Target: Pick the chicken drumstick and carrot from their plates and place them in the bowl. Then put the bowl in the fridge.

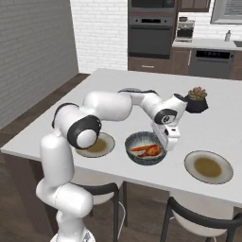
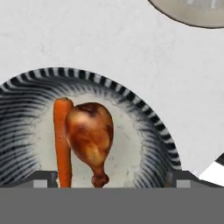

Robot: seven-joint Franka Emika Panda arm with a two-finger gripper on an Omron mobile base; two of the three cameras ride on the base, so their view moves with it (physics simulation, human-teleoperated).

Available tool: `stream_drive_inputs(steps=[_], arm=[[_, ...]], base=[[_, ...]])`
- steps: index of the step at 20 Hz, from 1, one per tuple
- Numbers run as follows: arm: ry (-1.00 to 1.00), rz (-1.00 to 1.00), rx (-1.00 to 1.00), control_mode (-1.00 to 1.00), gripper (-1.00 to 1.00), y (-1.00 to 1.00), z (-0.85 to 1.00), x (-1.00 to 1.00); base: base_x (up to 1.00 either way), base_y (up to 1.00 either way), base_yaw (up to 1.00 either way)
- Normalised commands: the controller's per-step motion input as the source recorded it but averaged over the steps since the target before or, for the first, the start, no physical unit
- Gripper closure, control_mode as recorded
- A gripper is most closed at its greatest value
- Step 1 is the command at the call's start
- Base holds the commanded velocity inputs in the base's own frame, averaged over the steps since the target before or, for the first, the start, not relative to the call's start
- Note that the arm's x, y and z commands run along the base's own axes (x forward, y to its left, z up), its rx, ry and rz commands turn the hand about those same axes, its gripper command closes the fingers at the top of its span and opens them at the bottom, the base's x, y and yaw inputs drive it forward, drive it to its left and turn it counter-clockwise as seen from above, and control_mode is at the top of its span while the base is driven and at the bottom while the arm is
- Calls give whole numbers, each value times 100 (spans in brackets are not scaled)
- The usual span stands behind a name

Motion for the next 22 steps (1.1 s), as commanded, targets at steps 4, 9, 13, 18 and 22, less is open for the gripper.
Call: stream_drive_inputs(steps=[4, 9, 13, 18, 22], arm=[[-7, -5, 10, -100, -100, -5, 5, -100], [0, -2, 19, -100, -100, 0, -17, -26], [0, 1, 18, -100, -100, -3, -25, 3], [0, 0, 3, -100, -100, -1, -21, 16], [0, 0, 0, -100, -100, 0, -19, 35]], base=[[0, 0, 0], [0, 0, 0], [0, 0, 0], [0, 0, 0], [0, 0, 0]])
